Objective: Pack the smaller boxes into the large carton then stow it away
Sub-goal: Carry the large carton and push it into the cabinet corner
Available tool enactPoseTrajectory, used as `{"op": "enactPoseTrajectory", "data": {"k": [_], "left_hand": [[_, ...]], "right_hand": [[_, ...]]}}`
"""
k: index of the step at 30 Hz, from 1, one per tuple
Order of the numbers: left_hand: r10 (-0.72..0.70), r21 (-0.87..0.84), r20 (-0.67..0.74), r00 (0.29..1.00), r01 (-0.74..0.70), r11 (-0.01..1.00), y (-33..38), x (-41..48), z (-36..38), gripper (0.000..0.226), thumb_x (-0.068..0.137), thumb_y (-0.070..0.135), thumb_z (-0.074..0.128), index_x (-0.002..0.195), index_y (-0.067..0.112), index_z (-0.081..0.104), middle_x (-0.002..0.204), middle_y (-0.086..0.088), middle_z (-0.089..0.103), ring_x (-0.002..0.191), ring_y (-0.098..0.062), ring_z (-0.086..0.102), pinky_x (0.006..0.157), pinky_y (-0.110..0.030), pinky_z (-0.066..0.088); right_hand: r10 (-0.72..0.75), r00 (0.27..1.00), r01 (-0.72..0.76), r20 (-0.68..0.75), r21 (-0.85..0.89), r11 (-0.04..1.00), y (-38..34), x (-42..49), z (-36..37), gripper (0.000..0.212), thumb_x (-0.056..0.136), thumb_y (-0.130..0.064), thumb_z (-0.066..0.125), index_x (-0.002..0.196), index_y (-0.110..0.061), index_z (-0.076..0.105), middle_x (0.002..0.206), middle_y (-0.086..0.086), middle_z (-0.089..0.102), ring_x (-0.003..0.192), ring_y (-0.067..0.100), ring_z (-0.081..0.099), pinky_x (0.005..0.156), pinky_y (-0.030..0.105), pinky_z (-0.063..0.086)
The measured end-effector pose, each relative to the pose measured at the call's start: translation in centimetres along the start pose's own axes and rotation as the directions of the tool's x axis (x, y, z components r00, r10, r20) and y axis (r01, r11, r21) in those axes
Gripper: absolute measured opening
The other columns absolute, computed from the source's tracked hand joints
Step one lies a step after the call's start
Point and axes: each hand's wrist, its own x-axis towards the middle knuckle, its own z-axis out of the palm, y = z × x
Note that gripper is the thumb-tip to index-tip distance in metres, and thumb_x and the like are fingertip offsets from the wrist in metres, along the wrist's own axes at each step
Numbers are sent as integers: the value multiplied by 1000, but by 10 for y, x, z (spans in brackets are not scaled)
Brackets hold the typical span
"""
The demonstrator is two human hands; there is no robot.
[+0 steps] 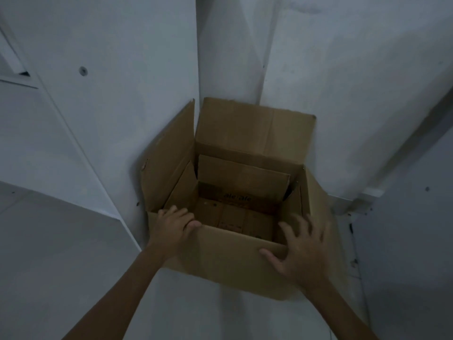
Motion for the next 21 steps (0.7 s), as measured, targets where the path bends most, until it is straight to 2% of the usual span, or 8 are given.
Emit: {"op": "enactPoseTrajectory", "data": {"k": [1,3,6,11,15,17,19,21], "left_hand": [[-2,15,-2,1000,3,1000,0,0,1,87,88,62,-2,66,16,68,67,-5,65,72,-28,60,67,-40,42],[-2,48,7,1000,2,999,-1,1,2,85,91,58,-1,63,17,68,65,-3,65,69,-28,61,65,-39,44],[1,82,19,1000,-2,997,-1,3,4,86,92,56,-4,65,19,69,67,-2,66,71,-28,61,64,-38,44],[7,26,-39,999,-6,1000,-7,15,15,86,89,60,-3,71,17,70,74,-7,66,77,-30,59,71,-41,39],[-18,-15,0,1000,18,1000,-11,31,23,67,84,56,14,80,18,70,85,-8,64,88,-31,53,76,-41,33],[-24,-2,7,1000,24,1000,-13,34,25,77,82,64,8,83,18,69,88,-7,63,90,-31,52,76,-41,31],[-28,-10,43,999,28,1000,-12,34,24,95,75,73,-11,83,17,66,90,-6,61,93,-29,50,77,-40,30],[-16,-25,75,997,18,1000,-12,35,24,98,71,74,-16,82,17,63,91,-4,60,94,-26,47,78,-39,28]], "right_hand": [[132,989,-133,66,4,991,1,-2,-1,89,60,-86,45,121,-22,57,134,20,51,126,46,41,106,62,21],[310,930,-335,198,105,936,5,-7,1,118,48,-95,43,142,-23,32,152,19,27,139,44,22,106,61,27],[346,878,-464,332,408,786,9,-7,8,136,37,-93,53,148,-28,6,158,7,12,142,32,24,106,47,37],[363,870,-490,333,517,702,9,5,17,140,35,-86,63,148,-29,5,158,1,14,142,24,24,109,37,30],[360,869,-495,340,557,667,13,21,20,140,35,-85,63,149,-26,5,158,2,15,142,25,22,111,38,28],[359,870,-492,338,548,676,15,29,21,138,38,-81,67,149,-26,5,158,4,15,142,26,22,111,40,29],[360,867,-497,344,540,679,18,32,22,136,42,-75,73,149,-27,4,158,4,14,142,26,21,111,41,30],[358,863,-502,355,535,680,20,29,21,135,43,-74,74,149,-27,3,159,3,13,143,26,21,111,43,30]]}}
